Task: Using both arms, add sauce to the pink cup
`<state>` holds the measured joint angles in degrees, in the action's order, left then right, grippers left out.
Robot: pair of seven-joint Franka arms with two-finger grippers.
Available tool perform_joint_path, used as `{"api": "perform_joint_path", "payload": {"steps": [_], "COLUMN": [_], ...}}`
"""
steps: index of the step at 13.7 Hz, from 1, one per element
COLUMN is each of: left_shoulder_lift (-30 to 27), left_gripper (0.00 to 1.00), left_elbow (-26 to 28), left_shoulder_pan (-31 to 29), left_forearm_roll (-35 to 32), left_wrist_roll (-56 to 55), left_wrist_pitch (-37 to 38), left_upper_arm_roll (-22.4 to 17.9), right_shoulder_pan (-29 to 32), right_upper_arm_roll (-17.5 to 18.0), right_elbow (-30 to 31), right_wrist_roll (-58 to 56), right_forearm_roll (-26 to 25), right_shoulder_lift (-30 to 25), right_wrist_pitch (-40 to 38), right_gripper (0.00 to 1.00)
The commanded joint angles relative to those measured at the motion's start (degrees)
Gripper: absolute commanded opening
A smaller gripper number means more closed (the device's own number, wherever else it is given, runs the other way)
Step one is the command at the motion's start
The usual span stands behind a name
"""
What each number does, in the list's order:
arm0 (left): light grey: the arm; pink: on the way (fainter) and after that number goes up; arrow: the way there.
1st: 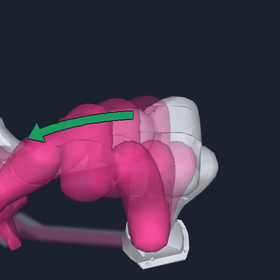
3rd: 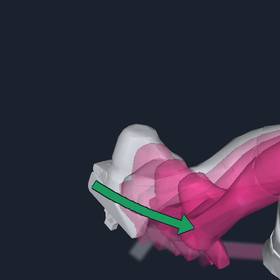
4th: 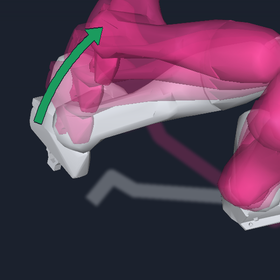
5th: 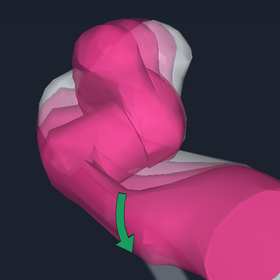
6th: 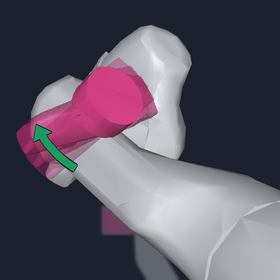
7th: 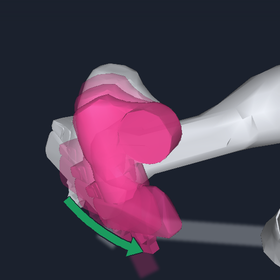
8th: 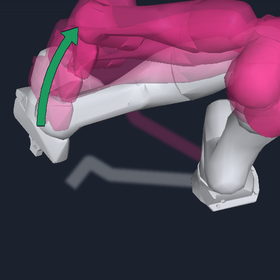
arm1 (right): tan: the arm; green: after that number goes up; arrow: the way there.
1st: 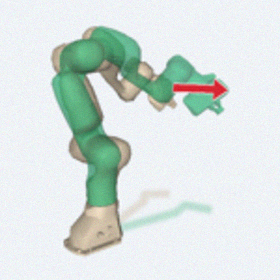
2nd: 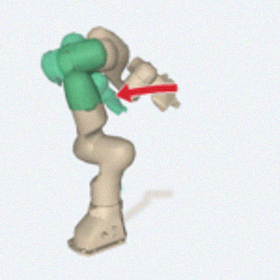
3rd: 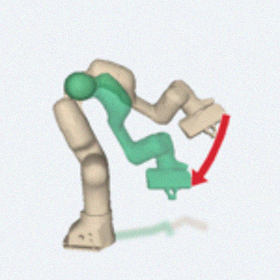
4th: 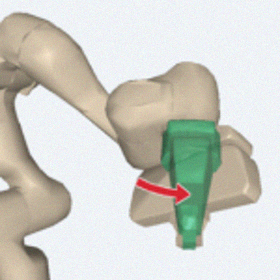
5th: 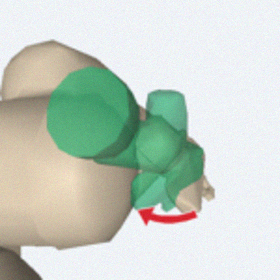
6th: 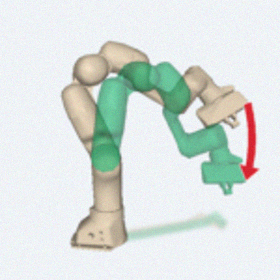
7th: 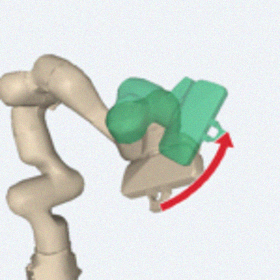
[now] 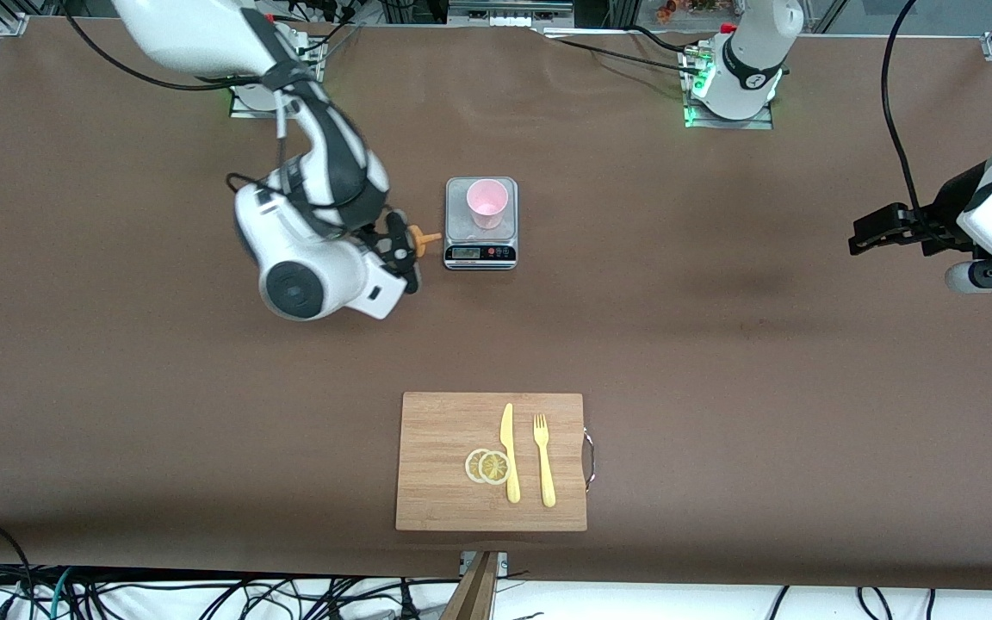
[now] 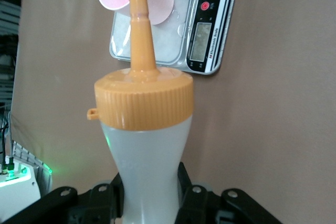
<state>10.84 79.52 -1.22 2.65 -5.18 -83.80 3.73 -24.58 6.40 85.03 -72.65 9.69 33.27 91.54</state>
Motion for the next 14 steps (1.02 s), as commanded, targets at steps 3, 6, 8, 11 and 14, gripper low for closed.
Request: {"api": "perform_joint_path", "payload": {"steps": [3, 6, 8, 11, 14], "left_shoulder_lift": [0.50, 0.50, 0.50, 0.50, 0.50], "left_gripper": [1.00, 1.00, 1.00, 1.00, 1.00], "left_elbow": [-1.38, -1.38, -1.47, -1.38, -1.38], "left_shoulder_pan": [0.07, -0.01, -0.01, 0.07, -0.01], "left_forearm_roll": [-0.27, -0.27, -0.27, -0.27, -0.19], "left_wrist_roll": [1.23, 1.23, 1.23, 1.23, 1.23], "left_wrist_pitch": [1.27, 1.27, 1.27, 1.27, 1.27], "left_upper_arm_roll": [-0.12, -0.12, -0.12, -0.12, -0.12], "right_shoulder_pan": [-1.08, -3.27, -4.50, -5.56, -5.65], "right_upper_arm_roll": [7.04, 8.28, 8.28, 8.36, 8.98], "right_elbow": [0.05, 0.31, 0.75, 2.24, 3.73], "right_wrist_roll": [10.85, 15.60, 16.58, 17.45, 17.90], "right_forearm_roll": [-10.64, -14.34, -14.96, -16.19, -18.38], "right_shoulder_lift": [-1.46, -1.46, -1.46, -1.72, -1.90], "right_wrist_pitch": [-1.45, -2.06, -2.33, -3.20, -3.73], "right_gripper": [0.00, 0.00, 0.00, 0.00, 0.00]}}
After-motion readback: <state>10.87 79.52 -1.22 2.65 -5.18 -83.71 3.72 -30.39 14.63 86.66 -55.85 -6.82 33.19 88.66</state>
